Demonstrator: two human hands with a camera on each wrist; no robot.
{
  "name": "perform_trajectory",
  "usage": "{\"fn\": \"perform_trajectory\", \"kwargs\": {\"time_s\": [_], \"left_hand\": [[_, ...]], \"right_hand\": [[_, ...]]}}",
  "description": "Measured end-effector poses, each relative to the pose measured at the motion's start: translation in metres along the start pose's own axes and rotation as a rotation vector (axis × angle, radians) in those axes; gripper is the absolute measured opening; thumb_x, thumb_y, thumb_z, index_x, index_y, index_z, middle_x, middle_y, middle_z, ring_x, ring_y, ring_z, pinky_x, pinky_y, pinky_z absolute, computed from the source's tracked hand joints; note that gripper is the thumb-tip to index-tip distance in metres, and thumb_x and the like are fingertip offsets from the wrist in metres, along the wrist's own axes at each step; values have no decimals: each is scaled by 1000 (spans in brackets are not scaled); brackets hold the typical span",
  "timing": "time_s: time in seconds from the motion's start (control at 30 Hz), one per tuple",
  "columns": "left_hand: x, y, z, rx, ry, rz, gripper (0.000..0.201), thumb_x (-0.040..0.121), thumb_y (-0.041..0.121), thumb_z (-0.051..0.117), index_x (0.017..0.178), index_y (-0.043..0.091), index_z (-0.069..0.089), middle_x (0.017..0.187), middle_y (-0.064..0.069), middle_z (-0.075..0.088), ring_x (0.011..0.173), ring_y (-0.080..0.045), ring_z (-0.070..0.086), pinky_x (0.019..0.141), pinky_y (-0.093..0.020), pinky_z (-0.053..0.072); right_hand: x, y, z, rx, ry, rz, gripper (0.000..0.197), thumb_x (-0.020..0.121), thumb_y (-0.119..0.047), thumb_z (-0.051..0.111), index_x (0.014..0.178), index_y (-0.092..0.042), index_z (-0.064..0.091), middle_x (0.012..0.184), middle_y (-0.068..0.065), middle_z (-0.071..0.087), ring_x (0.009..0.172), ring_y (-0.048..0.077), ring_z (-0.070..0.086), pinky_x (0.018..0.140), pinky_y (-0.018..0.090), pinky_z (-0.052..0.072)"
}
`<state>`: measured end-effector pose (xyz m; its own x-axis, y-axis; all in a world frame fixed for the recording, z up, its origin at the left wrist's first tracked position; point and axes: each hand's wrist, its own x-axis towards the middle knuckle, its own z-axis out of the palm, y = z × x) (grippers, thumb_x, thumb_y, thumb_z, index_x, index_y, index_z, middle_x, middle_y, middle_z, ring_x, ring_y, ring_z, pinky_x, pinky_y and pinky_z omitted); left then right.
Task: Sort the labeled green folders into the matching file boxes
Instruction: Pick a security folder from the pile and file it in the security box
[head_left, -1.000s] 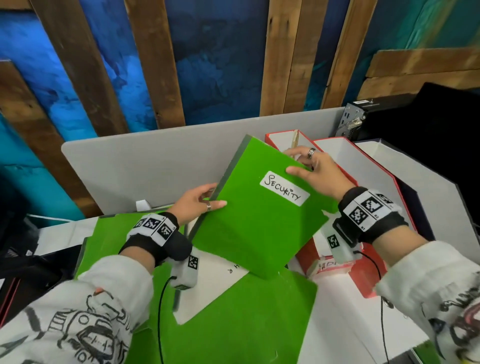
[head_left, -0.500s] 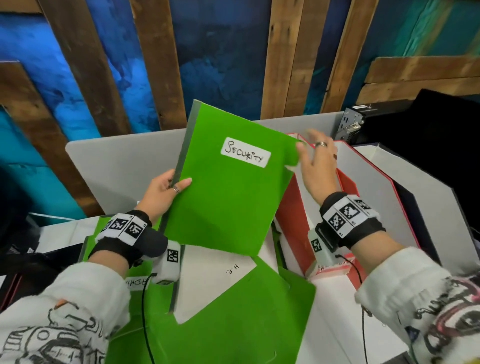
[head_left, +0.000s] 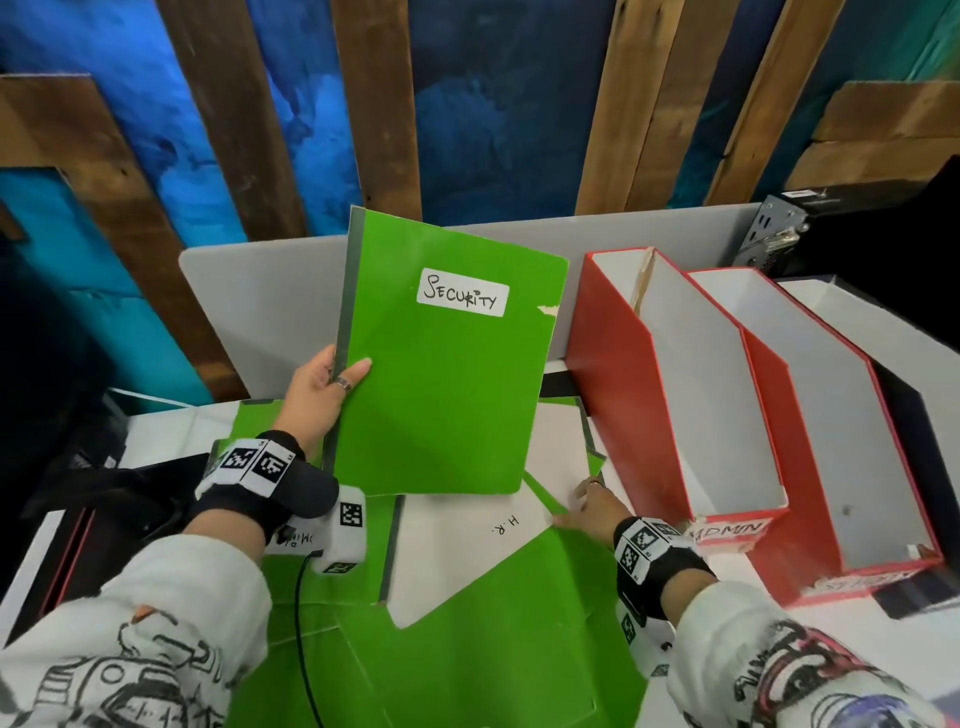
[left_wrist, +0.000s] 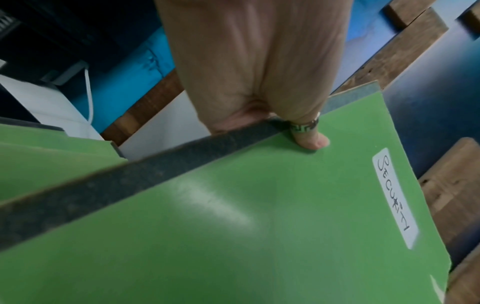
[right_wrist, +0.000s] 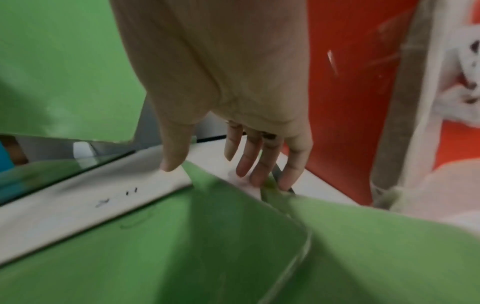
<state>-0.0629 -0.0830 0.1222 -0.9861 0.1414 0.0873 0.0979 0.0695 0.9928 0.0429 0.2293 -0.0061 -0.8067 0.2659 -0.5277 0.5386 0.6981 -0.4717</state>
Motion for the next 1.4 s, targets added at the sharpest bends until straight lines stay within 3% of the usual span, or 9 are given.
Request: {"fn": "perform_trajectory", "kwargs": {"time_s": [0.1,0.27,0.5,0.67,0.77,0.83,0.97,1.2,1.4], "left_hand": [[0,-4,-1,0,2,-19,23,93,8,51,98,29,61,96,9,69,105,-25,59,103,-53,41],[1,-7,-2,-18,-7,-58,23,94,10,51,101,30,59,105,3,66,109,-25,59,104,-52,41],[6,-15,-9,-8,5,-60,37,91,29,56,127,20,51,129,-6,60,122,-25,54,107,-51,38],[14,-17,-16,9,39,-41,65,81,46,62,138,22,40,141,-3,50,131,-23,45,109,-51,35],[13,3,-7,-53,86,-9,46,94,21,52,138,20,38,141,-4,49,130,-22,46,108,-46,38],[14,13,-4,-60,111,22,44,97,10,45,139,19,38,138,-4,50,126,-22,49,106,-44,40],[24,23,-7,-19,161,110,41,96,12,47,137,18,39,137,-4,51,127,-22,48,109,-47,37],[28,35,-7,-36,180,147,38,97,10,45,135,15,41,135,-7,52,126,-26,50,107,-46,39],[27,35,-5,-71,217,110,39,98,11,43,136,13,40,136,-12,52,123,-28,52,104,-46,41]], "right_hand": [[4,2,7,-60,-19,49,80,69,-46,77,128,-8,40,132,9,50,121,25,50,103,39,40],[6,-5,4,-53,-62,90,67,75,-34,76,123,-5,40,129,10,51,120,25,51,101,36,41],[1,-6,-13,82,-113,57,54,86,-21,67,131,0,45,135,12,49,129,24,45,106,27,33],[-8,-4,-39,147,36,-25,35,89,-12,60,120,3,54,125,11,55,119,25,52,98,27,38],[-14,-2,-62,179,132,-78,18,89,-2,57,103,9,60,99,12,62,92,19,55,81,27,43],[-19,-4,-78,181,202,-124,13,88,0,56,93,9,64,99,19,67,91,22,59,86,29,44],[-35,-14,-111,127,345,-172,20,89,-3,54,76,-17,60,88,8,62,85,20,56,77,25,41],[-65,-33,-152,149,668,-263,24,91,-2,48,107,-12,63,97,14,68,80,27,61,74,30,46],[-99,-41,-187,-52,805,-406,36,90,-3,49,118,-25,57,92,-1,65,79,23,58,72,32,45]]}}
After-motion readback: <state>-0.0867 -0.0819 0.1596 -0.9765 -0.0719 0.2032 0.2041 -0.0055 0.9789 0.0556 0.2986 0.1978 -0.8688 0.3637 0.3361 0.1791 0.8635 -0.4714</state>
